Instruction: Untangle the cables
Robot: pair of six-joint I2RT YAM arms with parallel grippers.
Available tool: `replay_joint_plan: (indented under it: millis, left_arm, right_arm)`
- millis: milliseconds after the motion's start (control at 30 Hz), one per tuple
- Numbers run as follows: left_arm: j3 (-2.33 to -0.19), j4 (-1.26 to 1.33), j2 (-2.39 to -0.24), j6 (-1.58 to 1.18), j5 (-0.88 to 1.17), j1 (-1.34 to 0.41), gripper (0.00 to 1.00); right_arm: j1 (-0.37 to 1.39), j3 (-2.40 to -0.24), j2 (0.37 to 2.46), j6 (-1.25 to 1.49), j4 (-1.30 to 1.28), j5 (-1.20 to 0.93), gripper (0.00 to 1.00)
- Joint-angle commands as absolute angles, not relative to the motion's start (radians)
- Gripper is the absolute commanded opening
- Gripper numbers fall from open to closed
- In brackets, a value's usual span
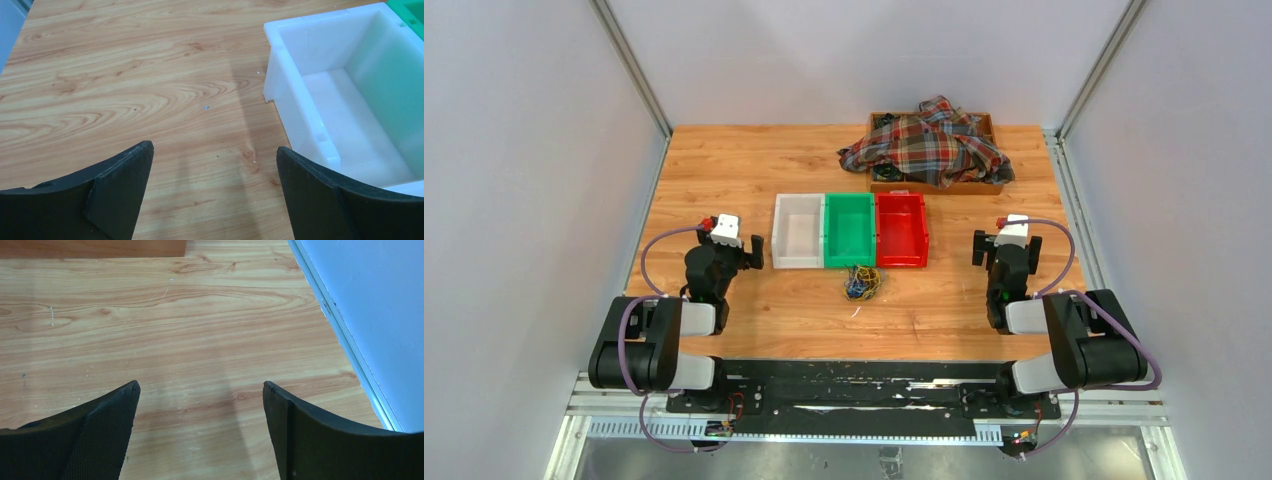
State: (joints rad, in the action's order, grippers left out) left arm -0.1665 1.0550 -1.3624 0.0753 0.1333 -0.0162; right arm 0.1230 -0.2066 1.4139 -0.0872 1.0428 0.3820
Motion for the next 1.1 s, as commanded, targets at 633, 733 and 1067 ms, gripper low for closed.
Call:
replay_joint_plan:
  millis: [633, 733, 1067]
  left_arm:
    - [-0.410, 0.575, -1.210, 0.084, 0.121, -0.014, 0.98]
    - [-0.552, 0.309, -1.175, 0.124, 0.230, -0.014, 0.98]
    - [-0.891, -0.319, -1.195, 0.121, 0.480, -0.014, 0.98]
  right_arm:
    - [0.149, -0.408, 1.146, 0.136, 0.395, 0.650, 0.92]
    - [0.142, -0.498, 1.090, 0.210, 0.213, 0.543, 0.92]
    - [0.048, -0.422, 0.967, 0.551, 0.367, -0.096, 0.92]
